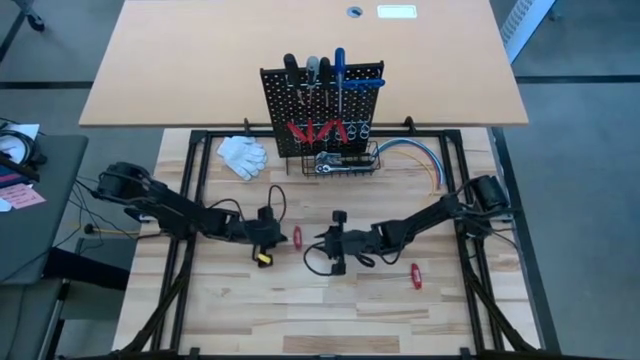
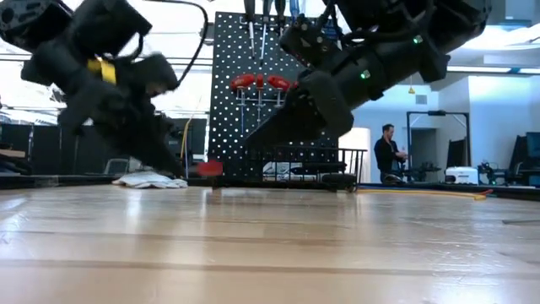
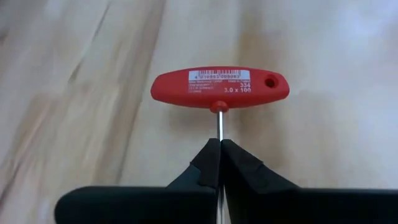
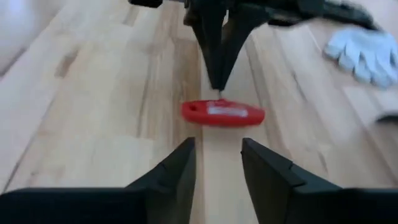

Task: Hang tools onto peg board
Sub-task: Hang the red allen wrench on the pegboard

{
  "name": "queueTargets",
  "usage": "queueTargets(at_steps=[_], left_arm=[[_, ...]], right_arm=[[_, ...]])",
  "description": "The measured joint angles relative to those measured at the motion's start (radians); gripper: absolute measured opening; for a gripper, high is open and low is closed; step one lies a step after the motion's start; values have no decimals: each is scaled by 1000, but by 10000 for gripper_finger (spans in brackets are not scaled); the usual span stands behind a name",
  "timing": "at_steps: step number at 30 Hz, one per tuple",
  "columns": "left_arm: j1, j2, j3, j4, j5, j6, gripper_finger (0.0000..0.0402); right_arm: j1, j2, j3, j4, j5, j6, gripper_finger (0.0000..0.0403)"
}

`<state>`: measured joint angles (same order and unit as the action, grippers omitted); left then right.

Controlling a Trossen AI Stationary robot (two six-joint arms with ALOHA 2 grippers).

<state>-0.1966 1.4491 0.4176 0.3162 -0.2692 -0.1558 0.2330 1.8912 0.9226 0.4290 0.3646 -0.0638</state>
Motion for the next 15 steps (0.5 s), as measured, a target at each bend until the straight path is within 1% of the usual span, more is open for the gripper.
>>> queueTargets(at_steps=[3, 5, 8, 10, 12, 15], left_arm=[[-14, -47, 1, 36, 59, 27, 1], [-27, -72, 0, 52, 106, 40, 1], [-37, -104, 1, 87, 191, 49, 1], [-43, -109, 1, 107, 228, 49, 1], [-51, -109, 1, 139, 249, 49, 1], [-57, -110, 2, 158, 266, 49, 0]], right_arm=[[-2, 0, 0, 34, -4, -100, 159], [0, 0, 8, 39, -32, -181, 185], [3, 0, 31, 40, -107, -279, 232], [10, 0, 49, 38, -107, -320, 258], [14, 0, 69, 38, -100, -379, 269], [19, -1, 93, 34, -98, -455, 273]])
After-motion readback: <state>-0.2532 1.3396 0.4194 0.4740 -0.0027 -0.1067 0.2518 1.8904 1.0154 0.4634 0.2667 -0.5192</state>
